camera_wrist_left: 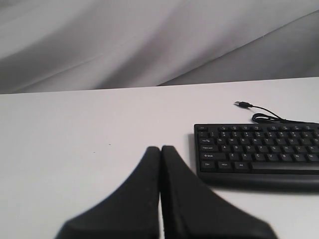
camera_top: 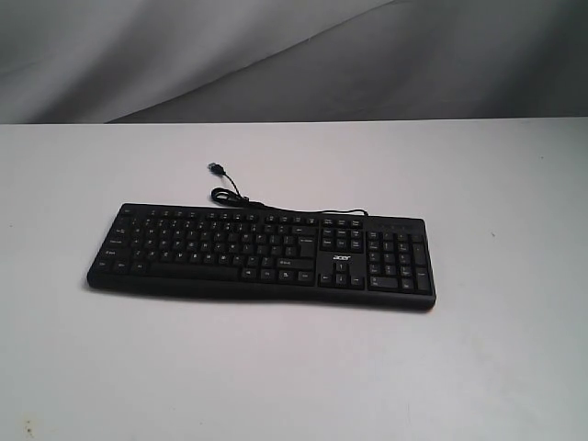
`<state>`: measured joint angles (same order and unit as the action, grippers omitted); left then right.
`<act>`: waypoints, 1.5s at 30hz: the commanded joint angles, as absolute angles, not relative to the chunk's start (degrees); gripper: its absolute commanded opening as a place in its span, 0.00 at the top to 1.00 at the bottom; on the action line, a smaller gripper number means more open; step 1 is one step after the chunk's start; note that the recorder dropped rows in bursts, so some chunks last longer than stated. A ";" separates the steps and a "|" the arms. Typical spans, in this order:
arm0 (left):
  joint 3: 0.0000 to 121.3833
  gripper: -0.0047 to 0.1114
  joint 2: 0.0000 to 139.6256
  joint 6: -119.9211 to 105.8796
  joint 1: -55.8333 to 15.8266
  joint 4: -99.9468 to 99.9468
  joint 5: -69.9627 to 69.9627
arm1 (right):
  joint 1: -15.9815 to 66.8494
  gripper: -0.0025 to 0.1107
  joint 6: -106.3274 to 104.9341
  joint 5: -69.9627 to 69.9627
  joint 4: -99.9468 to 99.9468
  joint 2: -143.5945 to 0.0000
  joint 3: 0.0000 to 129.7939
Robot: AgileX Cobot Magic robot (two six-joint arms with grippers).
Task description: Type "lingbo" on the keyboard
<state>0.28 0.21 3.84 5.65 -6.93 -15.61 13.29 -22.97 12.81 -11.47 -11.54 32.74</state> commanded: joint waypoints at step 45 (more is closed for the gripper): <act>0.00 0.96 0.00 3.96 5.71 -6.71 -15.23 | -5.88 0.98 -0.81 19.18 -3.62 0.00 0.00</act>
